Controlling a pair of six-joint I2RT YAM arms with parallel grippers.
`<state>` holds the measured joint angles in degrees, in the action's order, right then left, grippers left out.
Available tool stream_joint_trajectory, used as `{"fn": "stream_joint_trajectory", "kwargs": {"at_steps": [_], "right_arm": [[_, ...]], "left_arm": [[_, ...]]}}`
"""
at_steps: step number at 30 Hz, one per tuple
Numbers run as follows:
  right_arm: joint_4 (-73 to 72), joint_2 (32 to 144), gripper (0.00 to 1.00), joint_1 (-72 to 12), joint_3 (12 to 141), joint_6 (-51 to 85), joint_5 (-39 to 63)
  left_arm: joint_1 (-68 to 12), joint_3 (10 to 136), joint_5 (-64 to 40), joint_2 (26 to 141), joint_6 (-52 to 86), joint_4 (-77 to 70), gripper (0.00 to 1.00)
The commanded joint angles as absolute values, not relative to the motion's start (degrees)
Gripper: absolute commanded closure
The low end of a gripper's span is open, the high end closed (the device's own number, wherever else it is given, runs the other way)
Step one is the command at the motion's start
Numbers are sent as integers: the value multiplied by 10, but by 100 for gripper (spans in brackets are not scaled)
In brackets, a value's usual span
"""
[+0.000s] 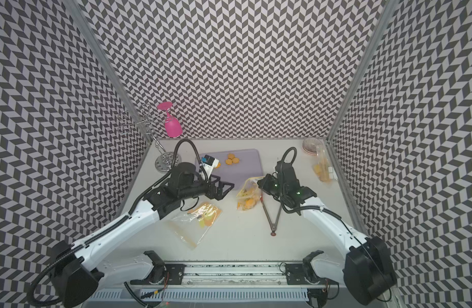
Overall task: Put the cookies into a resealable bag to prevent moisture
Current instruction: Close the ziploc bag at the center of the board.
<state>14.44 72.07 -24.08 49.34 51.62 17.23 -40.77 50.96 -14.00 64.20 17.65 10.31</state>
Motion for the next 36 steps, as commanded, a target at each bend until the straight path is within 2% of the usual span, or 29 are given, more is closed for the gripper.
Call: {"fn": "stream_joint_trajectory", "kwargs": {"at_steps": [1, 4, 5, 8, 14, 26, 36], "right_arm": [[105, 753, 100, -217, 526, 509, 231], [99, 788, 100, -199, 543, 502, 265], [98, 793, 100, -196, 547, 500, 270], [97, 802, 100, -192, 553, 495, 273], [93, 804, 100, -189, 547, 490, 281], [90, 801, 100, -181, 539, 485, 289], [86, 799, 100, -180, 534, 487, 293]], "left_arm": [[-457, 435, -40, 581, 156, -46, 13], [-489, 373, 21, 546, 150, -103, 15], [-497, 363, 30, 544, 140, -109, 12], [-522, 337, 67, 545, 104, -126, 17], [-530, 321, 53, 606, 58, -176, 30], [-530, 351, 99, 722, -11, -201, 41], [-519, 375, 85, 769, -30, -218, 53]]}}
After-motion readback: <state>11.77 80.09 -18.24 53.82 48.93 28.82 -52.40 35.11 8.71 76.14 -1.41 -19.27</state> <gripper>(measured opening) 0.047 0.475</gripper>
